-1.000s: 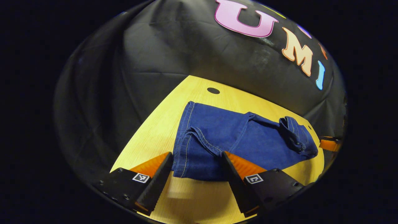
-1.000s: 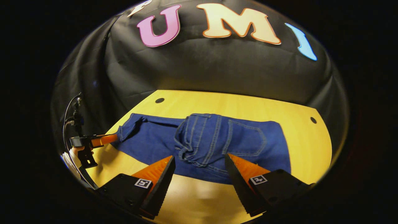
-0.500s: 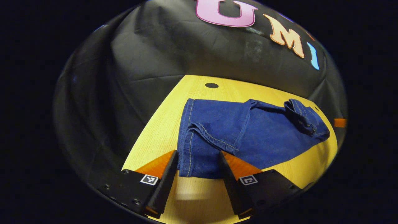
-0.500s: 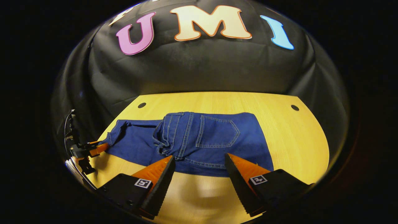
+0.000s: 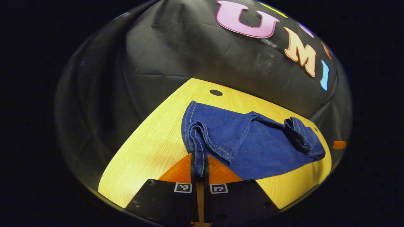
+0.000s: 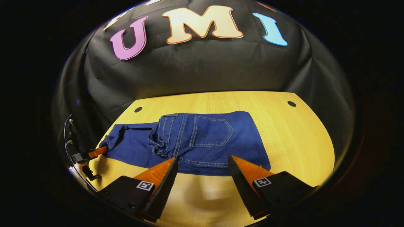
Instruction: Grasp the waist and the cuffs of the jeans and fold them to make the two legs overlap; first hold the waist and fold one-third of the jeans toward the cuffs, then hold the cuffs and fold the remaining one-third in the same direction to finish folding.
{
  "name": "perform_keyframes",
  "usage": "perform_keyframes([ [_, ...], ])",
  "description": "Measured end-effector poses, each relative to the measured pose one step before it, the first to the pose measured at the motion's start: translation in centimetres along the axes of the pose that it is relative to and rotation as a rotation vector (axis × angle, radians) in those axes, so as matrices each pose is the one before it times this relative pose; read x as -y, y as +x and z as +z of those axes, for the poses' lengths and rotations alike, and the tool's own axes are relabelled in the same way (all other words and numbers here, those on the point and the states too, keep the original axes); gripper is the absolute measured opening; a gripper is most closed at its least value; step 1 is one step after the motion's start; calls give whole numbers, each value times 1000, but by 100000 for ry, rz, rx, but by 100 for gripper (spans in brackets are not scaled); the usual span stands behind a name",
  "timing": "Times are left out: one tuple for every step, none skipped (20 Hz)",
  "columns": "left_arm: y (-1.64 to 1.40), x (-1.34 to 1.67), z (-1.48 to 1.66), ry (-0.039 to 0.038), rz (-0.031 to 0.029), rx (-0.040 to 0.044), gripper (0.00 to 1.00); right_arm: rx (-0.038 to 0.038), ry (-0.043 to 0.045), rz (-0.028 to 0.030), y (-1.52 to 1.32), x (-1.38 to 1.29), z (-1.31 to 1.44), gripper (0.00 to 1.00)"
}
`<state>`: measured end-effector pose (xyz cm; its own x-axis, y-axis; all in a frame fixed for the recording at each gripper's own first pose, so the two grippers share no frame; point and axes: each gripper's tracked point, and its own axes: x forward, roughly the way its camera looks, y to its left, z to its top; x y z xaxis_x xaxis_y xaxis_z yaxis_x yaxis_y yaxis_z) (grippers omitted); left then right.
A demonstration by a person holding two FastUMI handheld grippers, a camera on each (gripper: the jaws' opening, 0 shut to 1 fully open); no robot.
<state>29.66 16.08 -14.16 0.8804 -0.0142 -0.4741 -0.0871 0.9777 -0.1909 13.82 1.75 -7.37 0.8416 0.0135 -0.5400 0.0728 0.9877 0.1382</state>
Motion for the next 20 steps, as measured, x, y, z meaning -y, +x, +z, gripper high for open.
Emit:
perform_keyframes([
  [-99,-145,-32,-2998,231,-476,6,-255,174,-355,-218,228,-88,98],
  [-155,408,286,-2105,-422,395,2,117,-190,-625,-179,313,3,94],
  [-443,599,269,-650,-1205,1087,1,391,-328,-613,-221,343,96,94],
  [-475,1183,539,-190,-1881,1168,1,556,-97,-744,-289,440,249,94],
  [-324,1339,610,-320,-2752,1332,1,481,298,-611,-331,416,155,94],
  [-473,1838,833,-724,-3817,1562,1,527,642,-704,-359,550,246,94],
  [-219,1976,598,-1073,-3668,931,1,557,833,-705,-378,619,162,94],
  [-171,2059,665,-1055,-3658,735,1,615,1003,-756,-280,671,176,94],
  [-117,2090,542,-1509,-3852,699,3,843,1338,-666,-196,532,284,94],
  [-131,2442,766,-2127,-4432,899,1,901,1536,-434,-402,692,274,94],
  [236,2445,919,-2364,-4238,1700,1,931,1393,-578,-624,878,215,94],
  [296,2654,791,-1630,-4375,978,1,925,1236,-613,-477,890,209,94],
  [660,2456,504,-926,-3863,1115,1,770,1158,-589,-538,1194,192,94],
  [874,2467,358,818,-3236,315,1,700,1132,-686,-406,1249,140,98],
  [869,2330,90,2442,-2566,103,1,328,1206,-635,-359,1358,79,94],
  [1117,2399,173,3205,-2521,-470,1,129,1363,-408,-333,1358,52,98],
  [1171,2406,59,3395,-2314,-795,1,198,1428,-116,-417,1525,40,98],
  [1116,2161,-229,3865,-1878,-650,1,-352,1415,-125,-253,1437,-16,99],
  [1284,2012,-192,3288,-1456,-828,1,-146,1269,-115,-314,1533,-20,98],
  [1257,2288,-175,2287,-2194,-1085,1,336,1077,149,-286,1391,175,98],
])
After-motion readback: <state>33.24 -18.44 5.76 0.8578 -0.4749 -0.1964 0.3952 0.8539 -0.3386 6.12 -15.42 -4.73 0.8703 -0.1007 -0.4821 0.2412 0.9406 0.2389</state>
